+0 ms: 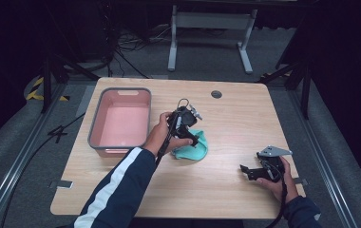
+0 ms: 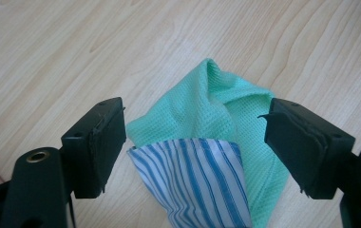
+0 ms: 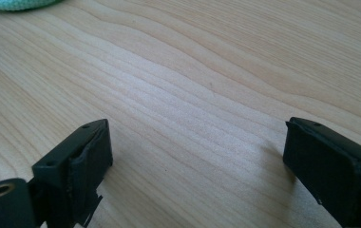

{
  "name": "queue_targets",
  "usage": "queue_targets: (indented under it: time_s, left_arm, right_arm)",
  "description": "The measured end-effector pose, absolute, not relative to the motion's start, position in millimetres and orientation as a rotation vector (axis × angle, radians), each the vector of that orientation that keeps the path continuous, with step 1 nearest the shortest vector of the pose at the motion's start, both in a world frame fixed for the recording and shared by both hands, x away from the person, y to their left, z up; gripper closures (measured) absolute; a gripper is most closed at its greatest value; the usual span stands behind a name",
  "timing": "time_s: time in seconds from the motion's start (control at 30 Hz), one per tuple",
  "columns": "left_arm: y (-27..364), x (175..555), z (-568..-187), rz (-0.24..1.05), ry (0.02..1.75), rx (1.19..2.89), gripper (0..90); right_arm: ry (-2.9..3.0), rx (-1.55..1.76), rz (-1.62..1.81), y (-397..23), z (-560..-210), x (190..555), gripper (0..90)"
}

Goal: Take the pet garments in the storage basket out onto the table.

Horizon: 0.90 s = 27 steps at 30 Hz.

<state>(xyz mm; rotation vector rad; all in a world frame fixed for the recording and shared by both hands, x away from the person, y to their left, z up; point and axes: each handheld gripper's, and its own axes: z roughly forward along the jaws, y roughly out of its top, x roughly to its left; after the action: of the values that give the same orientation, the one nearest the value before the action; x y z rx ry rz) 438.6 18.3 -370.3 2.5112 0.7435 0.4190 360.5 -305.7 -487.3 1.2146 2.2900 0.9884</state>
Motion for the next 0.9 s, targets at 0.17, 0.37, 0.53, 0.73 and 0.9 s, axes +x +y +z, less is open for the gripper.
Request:
queue_targets:
  time_s: [0.17, 0.37, 0.53, 0.73, 0.9]
  left_arm:
    - [25, 432, -365, 0.428, 0.729, 2.519, 23.2]
    - [36, 424, -364, 0.444, 0.704, 2.527, 22.9]
    - [47, 416, -360, 0.455, 0.668, 2.515, 23.7]
    - [60, 403, -353, 0.495, 0.625, 2.516, 24.4]
    - [73, 392, -349, 0.52, 0.6, 2.514, 24.8]
  right_arm:
    - [2.29, 1.215, 0.988, -306, -487, 360, 9.5]
    - [2.29, 1.215, 0.989, -306, -487, 360, 9.5]
    - [2.29, 1.215, 0.988, -306, -487, 360, 9.5]
    - [2.29, 1.215, 0.988, -306, -487, 360, 9.5]
    - [2.29, 1.215, 0.989, -306, -487, 360, 9.5]
